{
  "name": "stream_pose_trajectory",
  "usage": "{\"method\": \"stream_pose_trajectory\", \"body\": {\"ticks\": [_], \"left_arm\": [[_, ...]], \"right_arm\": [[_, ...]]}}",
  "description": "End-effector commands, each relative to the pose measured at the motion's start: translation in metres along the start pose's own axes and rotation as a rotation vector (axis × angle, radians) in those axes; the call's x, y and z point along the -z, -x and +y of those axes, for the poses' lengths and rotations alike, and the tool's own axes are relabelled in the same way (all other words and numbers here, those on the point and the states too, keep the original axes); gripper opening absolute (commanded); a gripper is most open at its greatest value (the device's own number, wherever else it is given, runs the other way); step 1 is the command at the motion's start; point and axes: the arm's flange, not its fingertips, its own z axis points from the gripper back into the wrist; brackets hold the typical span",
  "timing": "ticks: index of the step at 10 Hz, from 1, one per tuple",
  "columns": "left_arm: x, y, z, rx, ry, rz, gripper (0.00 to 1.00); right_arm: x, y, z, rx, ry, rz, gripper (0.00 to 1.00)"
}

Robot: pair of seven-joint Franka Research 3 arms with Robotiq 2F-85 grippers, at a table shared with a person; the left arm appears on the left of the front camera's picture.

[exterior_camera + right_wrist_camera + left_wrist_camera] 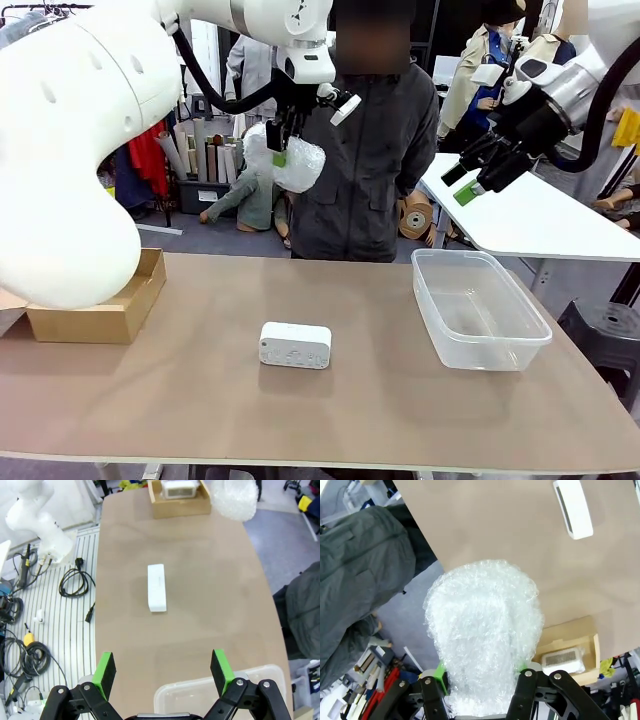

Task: Separate and place wrapped and unwrapped clocks.
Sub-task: Pick up the Digital clock indicated by the person, then if the picked Digital clock is wrapped, place it in the Package Box ; if not, place it in the Organizing box.

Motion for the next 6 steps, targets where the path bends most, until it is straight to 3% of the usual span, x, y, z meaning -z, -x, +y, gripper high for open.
{"method": "stream_pose_trajectory", "body": {"ticks": [1,5,6], "left_arm": [[0.0001,0.0018,-0.0007,0.000,0.009,0.002,0.00],[0.0054,-0.0011,0.0003,0.003,0.014,-0.003,0.00],[0.0014,0.0043,-0.0038,-0.139,0.077,0.013,0.00]], "right_arm": [[0.0013,0.0004,0.0022,-0.003,0.016,-0.008,1.00],[0.0013,0.0004,0.0022,-0.003,0.016,-0.008,1.00],[0.0013,0.0004,0.0022,-0.003,0.016,-0.008,1.00]]}}
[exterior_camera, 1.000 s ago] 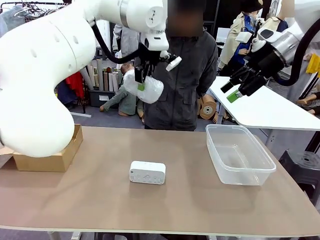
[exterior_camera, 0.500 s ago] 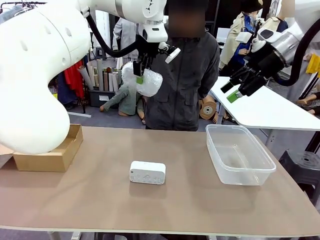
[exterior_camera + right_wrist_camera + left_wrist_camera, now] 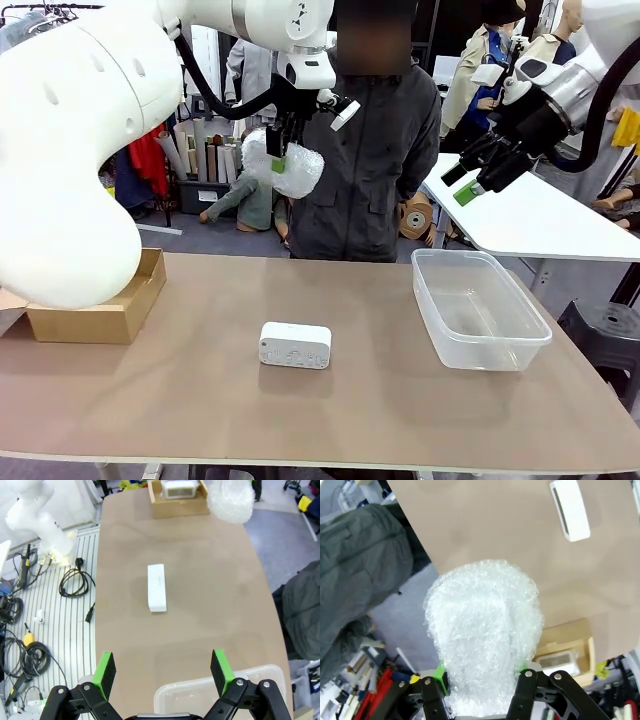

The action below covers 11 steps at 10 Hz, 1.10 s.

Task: Separate and place wrapped and unwrapped clocks.
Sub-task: If the picked Digital clock is wrapped, place it in the Package Box ; if not, place it in the Organizing box.

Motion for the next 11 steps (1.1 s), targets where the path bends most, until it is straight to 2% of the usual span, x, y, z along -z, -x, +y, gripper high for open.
{"method": "stream_pose_trajectory", "body": {"ticks": [1,3,6,9,11], "left_arm": [[-0.019,0.005,-0.009,-0.267,0.035,0.030,0.00],[-0.043,0.006,-0.031,-0.408,0.033,0.038,0.00],[-0.090,0.021,-0.084,-0.684,0.008,0.121,0.00],[-0.124,0.064,-0.139,-0.929,0.038,0.250,0.00],[-0.131,0.095,-0.173,-1.090,0.048,0.309,0.00]], "right_arm": [[0.001,0.000,0.002,-0.003,0.016,-0.008,1.00],[0.001,0.000,0.002,-0.003,0.016,-0.008,1.00],[0.001,0.000,0.002,-0.003,0.016,-0.008,1.00],[0.001,0.000,0.002,-0.003,0.016,-0.008,1.00],[0.001,0.000,0.002,-0.003,0.016,-0.008,1.00]]}}
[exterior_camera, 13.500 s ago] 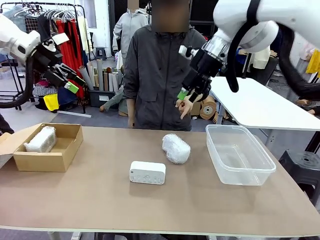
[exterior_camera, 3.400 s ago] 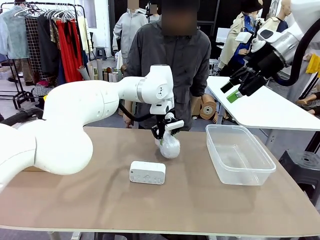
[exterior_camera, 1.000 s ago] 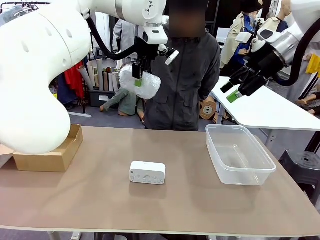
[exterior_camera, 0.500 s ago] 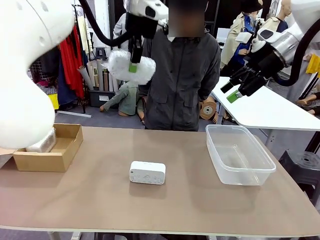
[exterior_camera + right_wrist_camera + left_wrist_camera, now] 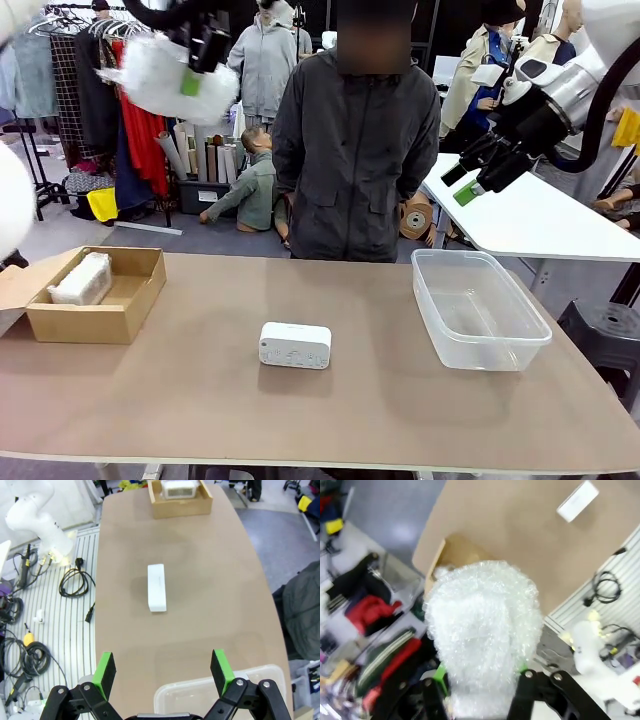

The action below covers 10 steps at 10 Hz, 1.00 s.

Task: Separate and place wrapped and unwrapped clocks.
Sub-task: If the picked Digital clock is wrapped, place it in the Package Box ; if not, place it in the Organizing box.

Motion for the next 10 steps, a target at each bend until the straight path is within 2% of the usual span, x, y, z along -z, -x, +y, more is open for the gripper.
{"method": "stream_pose_trajectory", "body": {"ticks": [1,2,4,5,6,7,10], "left_arm": [[0.046,0.054,-0.020,-0.144,-0.008,0.042,0.00],[0.054,0.074,-0.017,-0.183,-0.023,0.040,0.00],[0.077,0.106,-0.016,-0.172,-0.057,-0.043,0.00],[0.089,0.121,-0.019,-0.213,-0.034,-0.049,0.00],[0.102,0.139,-0.027,-0.276,0.042,-0.052,0.00],[0.108,0.153,-0.031,-0.310,0.053,-0.018,0.00],[0.124,0.158,-0.029,-0.281,-0.142,-0.130,0.00]], "right_arm": [[0.001,0.000,0.002,-0.003,0.016,-0.009,1.00],[0.001,0.000,0.002,-0.003,0.016,-0.009,1.00],[0.001,0.000,0.002,-0.003,0.016,-0.009,1.00],[0.001,0.000,0.002,-0.003,0.016,-0.009,1.00],[0.001,0.000,0.002,-0.003,0.016,-0.009,1.00],[0.001,0.000,0.002,-0.003,0.016,-0.009,1.00],[0.001,0.000,0.002,-0.003,0.016,-0.009,1.00]]}}
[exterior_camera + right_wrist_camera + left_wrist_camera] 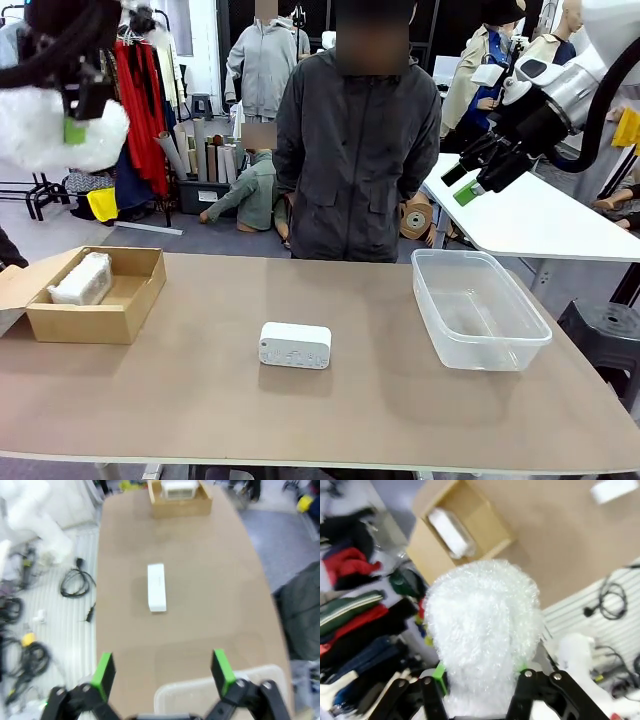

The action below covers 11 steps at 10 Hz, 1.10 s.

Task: Separate and place wrapped and unwrapped clocks.
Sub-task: If the picked Digital clock is wrapped, place it in the Package Box ; if not, place it in the Organizing box.

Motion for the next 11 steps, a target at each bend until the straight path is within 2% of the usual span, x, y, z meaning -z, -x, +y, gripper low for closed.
{"method": "stream_pose_trajectory", "body": {"ticks": [1,2,8,9,11], "left_arm": [[0.028,0.010,-0.005,0.020,-0.128,-0.115,0.00],[0.000,0.000,0.000,0.000,0.000,0.000,0.00],[0.005,0.001,-0.004,-0.011,-0.008,0.001,0.00],[0.023,-0.010,0.003,-0.101,-0.002,-0.051,0.00],[0.055,0.000,0.024,-0.279,0.011,-0.054,0.00]], "right_arm": [[0.001,0.000,0.002,-0.003,0.015,-0.009,1.00],[0.001,0.000,0.002,-0.003,0.015,-0.009,1.00],[0.001,0.000,0.002,-0.003,0.015,-0.009,1.00],[0.001,0.000,0.002,-0.003,0.015,-0.009,1.00],[0.001,0.000,0.002,-0.003,0.015,-0.009,1.00]]}}
